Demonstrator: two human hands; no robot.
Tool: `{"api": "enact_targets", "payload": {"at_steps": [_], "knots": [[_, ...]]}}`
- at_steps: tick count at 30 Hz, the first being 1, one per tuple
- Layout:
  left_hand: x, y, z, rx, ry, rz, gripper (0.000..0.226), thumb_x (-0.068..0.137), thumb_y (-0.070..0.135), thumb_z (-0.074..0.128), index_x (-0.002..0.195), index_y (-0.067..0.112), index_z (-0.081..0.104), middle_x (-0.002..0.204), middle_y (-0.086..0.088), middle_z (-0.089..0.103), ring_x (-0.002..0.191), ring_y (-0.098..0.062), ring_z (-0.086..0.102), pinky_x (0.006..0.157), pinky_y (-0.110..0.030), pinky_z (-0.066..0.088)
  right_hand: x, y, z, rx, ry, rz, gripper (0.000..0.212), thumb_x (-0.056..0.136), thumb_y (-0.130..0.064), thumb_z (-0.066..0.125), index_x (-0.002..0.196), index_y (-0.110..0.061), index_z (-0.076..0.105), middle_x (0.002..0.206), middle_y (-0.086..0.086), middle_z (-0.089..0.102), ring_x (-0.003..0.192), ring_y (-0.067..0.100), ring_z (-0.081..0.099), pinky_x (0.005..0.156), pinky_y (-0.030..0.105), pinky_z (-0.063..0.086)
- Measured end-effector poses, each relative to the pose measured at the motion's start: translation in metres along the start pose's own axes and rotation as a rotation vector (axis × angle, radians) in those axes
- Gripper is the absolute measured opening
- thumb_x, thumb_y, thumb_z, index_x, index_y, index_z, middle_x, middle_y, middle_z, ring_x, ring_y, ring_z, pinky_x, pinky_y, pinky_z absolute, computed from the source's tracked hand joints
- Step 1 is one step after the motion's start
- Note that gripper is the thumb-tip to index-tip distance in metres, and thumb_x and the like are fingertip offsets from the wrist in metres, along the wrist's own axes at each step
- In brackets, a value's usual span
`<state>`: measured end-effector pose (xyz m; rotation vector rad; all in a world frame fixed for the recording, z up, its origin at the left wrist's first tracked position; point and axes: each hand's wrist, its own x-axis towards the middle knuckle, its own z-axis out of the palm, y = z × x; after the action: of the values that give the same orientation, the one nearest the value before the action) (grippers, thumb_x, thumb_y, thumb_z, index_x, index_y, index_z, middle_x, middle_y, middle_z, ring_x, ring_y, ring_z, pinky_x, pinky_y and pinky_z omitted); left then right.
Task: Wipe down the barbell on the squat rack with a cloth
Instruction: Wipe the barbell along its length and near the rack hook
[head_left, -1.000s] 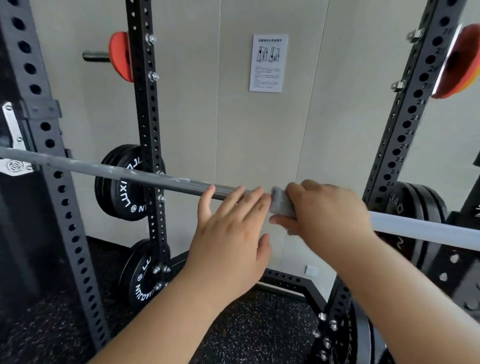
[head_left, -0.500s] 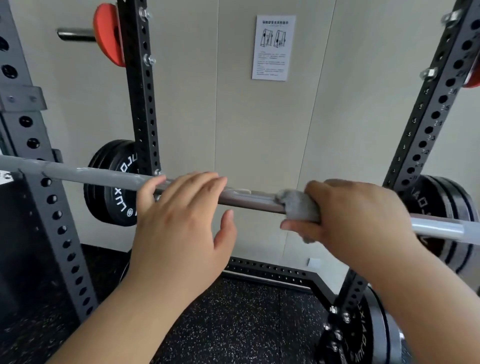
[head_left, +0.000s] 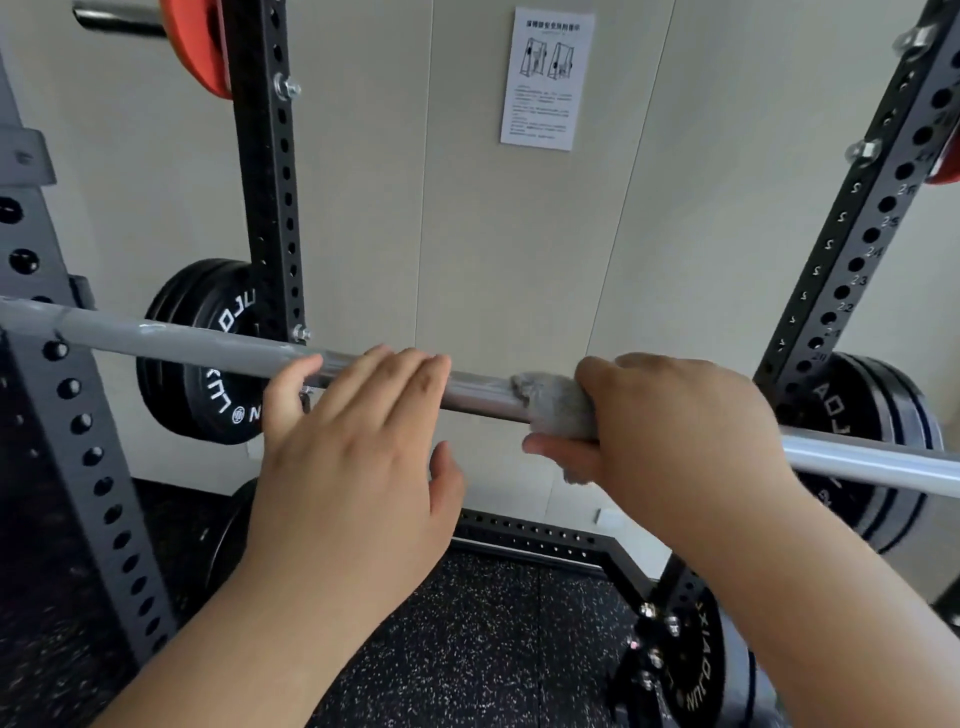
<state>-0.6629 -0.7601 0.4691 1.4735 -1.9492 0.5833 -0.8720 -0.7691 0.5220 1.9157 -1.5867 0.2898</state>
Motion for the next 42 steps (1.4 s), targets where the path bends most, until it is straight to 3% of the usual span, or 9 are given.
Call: {"api": "enact_targets", "payload": {"at_steps": [5,10,14,18,24,28,32,38,42], "knots": [[0.003,-0.008,-0.004,-0.037,-0.006,0.038,0.050,0.088,0.029,0.057,0.136,0.016,0.063,0.140,0.004,0.065,0.135,-0.018,0.056,0.120,-0.052,0.029,0.003,-0.037,0.015,0.143,0.100,-0.202,0.082,0.085,-0.091,0.022,0.111,-0.023,0.060,0.093,-0.005,0.060,0.068,0.017,0.057,0.060,0.033,0.049],[0.004,-0.030,-0.010,-0.082,-0.036,0.131,0.053,0.093,0.029,0.051,0.145,0.023,0.058,0.147,0.012,0.060,0.137,-0.010,0.053,0.121,-0.050,0.028,-0.003,0.005,-0.007,0.188,0.040,-0.037,0.072,0.092,-0.078,-0.010,0.081,-0.031,0.044,0.067,-0.009,0.051,0.058,0.009,0.051,0.050,0.028,0.037],[0.009,-0.034,-0.010,-0.107,0.017,0.068,0.060,0.096,0.036,0.049,0.154,0.018,0.049,0.158,0.005,0.050,0.141,-0.013,0.049,0.123,-0.047,0.025,0.016,-0.032,0.000,0.153,0.107,-0.088,0.056,0.105,-0.058,0.017,0.081,-0.025,0.055,0.069,-0.006,0.059,0.059,0.020,0.059,0.056,0.030,0.050],[0.003,-0.043,-0.009,-0.072,0.048,-0.065,0.063,0.095,0.040,0.050,0.154,0.016,0.048,0.162,0.003,0.045,0.145,-0.015,0.045,0.122,-0.045,0.021,0.023,-0.069,0.018,0.143,0.247,-0.183,0.040,0.105,-0.054,0.036,0.090,-0.025,0.059,0.075,-0.004,0.058,0.053,0.022,0.049,0.053,0.028,0.027],[-0.007,-0.061,0.000,0.005,-0.031,-0.051,0.061,0.094,0.037,0.048,0.153,0.020,0.050,0.157,0.006,0.051,0.149,-0.013,0.042,0.122,-0.046,0.021,0.027,-0.019,-0.004,0.175,-0.053,-0.132,0.061,0.095,-0.057,-0.005,0.081,-0.026,0.045,0.067,-0.005,0.053,0.059,0.016,0.052,0.052,0.032,0.046],[-0.003,-0.059,0.003,-0.021,0.037,-0.060,0.057,0.090,0.027,0.054,0.146,0.019,0.056,0.150,0.005,0.057,0.145,-0.015,0.047,0.118,-0.046,0.026,0.048,-0.039,-0.006,0.138,-0.068,-0.168,0.030,0.105,-0.037,0.027,0.090,-0.020,0.046,0.079,-0.001,0.052,0.075,0.025,0.057,0.068,0.038,0.058],[-0.007,-0.060,0.003,-0.040,0.023,-0.062,0.058,0.088,0.025,0.055,0.145,0.017,0.057,0.152,0.005,0.056,0.147,-0.015,0.045,0.118,-0.046,0.027,0.056,-0.089,0.006,0.223,0.185,-0.370,0.046,0.102,-0.047,0.013,0.109,-0.024,0.052,0.085,-0.005,0.063,0.064,0.027,0.058,0.055,0.035,0.048],[-0.014,-0.079,0.001,-0.096,-0.010,-0.034,0.063,0.096,0.034,0.043,0.156,0.019,0.045,0.163,0.007,0.043,0.154,-0.007,0.032,0.125,-0.048,0.021,0.045,-0.037,-0.007,0.318,-0.126,-0.134,0.056,0.102,-0.058,0.015,0.076,-0.021,0.048,0.065,-0.002,0.056,0.062,0.019,0.056,0.060,0.038,0.050],[-0.027,-0.086,0.011,-0.075,0.023,-0.118,0.073,0.095,0.036,0.048,0.163,0.016,0.033,0.172,0.003,0.026,0.160,-0.012,0.021,0.127,-0.053,0.017,0.048,-0.051,-0.012,0.293,-0.094,-0.045,0.069,0.099,-0.065,0.008,0.071,-0.024,0.055,0.065,-0.004,0.061,0.062,0.017,0.060,0.065,0.038,0.055]]}}
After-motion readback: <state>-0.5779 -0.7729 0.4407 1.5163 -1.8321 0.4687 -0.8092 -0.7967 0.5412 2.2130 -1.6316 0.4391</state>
